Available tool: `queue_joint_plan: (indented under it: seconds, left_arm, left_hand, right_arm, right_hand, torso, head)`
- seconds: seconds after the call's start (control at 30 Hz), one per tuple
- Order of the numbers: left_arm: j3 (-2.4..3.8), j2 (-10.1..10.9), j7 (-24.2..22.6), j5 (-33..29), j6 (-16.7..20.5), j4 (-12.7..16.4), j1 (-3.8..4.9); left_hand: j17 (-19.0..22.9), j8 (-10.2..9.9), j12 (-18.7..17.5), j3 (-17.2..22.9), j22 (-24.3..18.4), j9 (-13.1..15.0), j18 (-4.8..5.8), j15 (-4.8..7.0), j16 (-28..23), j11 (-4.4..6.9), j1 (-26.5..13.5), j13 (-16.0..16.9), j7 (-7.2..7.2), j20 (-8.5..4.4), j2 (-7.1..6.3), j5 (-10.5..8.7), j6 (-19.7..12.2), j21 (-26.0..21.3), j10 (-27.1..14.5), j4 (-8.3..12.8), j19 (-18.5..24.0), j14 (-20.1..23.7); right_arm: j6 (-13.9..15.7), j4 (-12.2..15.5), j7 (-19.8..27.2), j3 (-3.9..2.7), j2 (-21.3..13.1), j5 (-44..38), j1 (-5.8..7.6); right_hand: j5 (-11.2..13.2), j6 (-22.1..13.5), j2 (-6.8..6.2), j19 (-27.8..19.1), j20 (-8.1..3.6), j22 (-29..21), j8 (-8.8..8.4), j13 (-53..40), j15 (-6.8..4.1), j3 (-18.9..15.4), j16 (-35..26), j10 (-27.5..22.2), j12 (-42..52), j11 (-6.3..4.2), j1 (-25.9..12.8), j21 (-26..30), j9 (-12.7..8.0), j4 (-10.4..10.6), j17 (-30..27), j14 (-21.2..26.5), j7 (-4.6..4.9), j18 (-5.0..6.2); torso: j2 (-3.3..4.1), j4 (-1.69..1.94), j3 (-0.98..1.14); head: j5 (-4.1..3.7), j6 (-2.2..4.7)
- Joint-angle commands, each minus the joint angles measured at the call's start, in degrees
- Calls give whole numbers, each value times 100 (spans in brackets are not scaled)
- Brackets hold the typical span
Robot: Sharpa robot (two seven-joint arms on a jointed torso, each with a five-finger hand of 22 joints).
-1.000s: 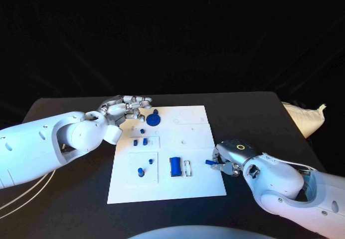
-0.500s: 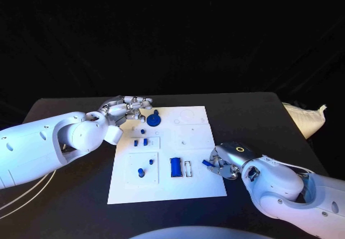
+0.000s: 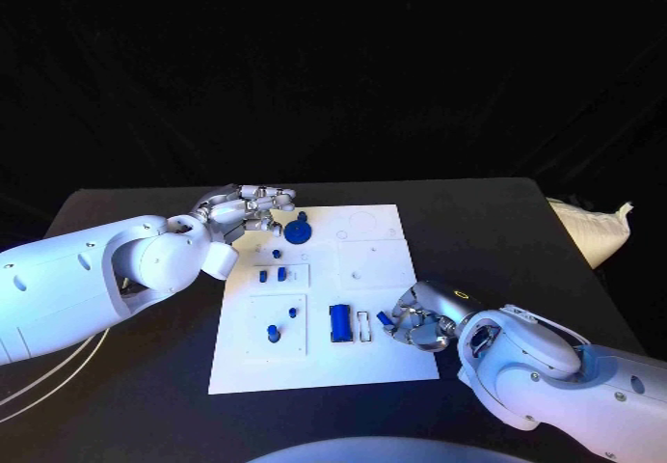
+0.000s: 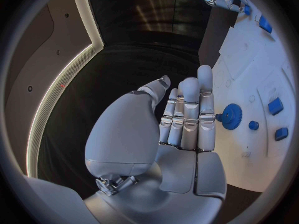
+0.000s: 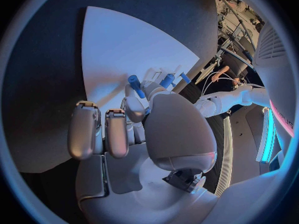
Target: Assemble the parts on the task board
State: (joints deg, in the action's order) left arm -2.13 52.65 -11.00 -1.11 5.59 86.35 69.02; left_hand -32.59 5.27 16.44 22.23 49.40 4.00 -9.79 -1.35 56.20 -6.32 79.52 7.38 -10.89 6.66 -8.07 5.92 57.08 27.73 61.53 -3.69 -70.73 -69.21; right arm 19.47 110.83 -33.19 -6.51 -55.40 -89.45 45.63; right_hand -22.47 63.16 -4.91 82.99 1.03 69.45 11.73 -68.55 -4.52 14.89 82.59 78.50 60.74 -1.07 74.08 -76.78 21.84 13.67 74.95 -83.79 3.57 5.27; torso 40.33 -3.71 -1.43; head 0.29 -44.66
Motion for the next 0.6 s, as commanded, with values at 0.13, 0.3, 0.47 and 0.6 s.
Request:
queue_joint_plan:
  seconds: [0.13,0.3,0.47,0.6]
  left_arm:
    - [3,-20,-33,15,-121,15,1]
    - [4,-20,-36,15,-125,20,1]
    - [4,-23,-35,15,-123,20,1]
    - [4,-27,-32,15,-121,21,1]
  left_hand:
    - [5,19,38,-2,-5,4,-60,2,-9,7,11,5,26,25,47,-1,-20,-19,-39,15,0,34]
    - [15,26,49,4,-7,5,-61,4,-10,11,20,7,31,25,53,-1,-16,-22,-48,24,1,42]
    - [15,26,49,4,-7,5,-61,4,-10,11,20,7,31,25,53,-1,-16,-22,-48,24,1,42]
    - [15,26,49,4,-7,5,-61,4,-10,11,20,7,31,25,53,-1,-16,-22,-48,24,1,42]
  right_arm:
    - [358,-25,-66,1,110,789,-6]
    - [401,-65,-69,1,201,990,-6]
    - [454,-98,-56,2,286,1039,-6]
    - [415,-118,-66,3,347,1060,-5]
  right_hand:
    - [-66,19,-7,36,7,8,-12,-13,-35,54,39,34,24,10,-52,-33,23,-10,549,-441,-5,-108]
    - [-260,32,-27,42,5,28,-5,-40,-35,81,52,54,51,9,-137,-45,48,2,567,-445,-5,-111]
    - [-370,36,-42,43,4,33,-2,-47,-37,81,56,59,56,8,-167,-49,61,-5,573,-446,-8,-112]
    - [-397,40,-49,44,4,37,1,-47,-37,75,57,59,54,8,-187,-51,67,-4,575,-446,-7,-112]
  torso:
    - [-3,-4,5]
    - [-3,-1,-1]
    - [-1,5,-3]
    - [1,-3,1]
  head:
    - [-1,0]
    - [-2,0]
    - [3,2]
    - [16,3]
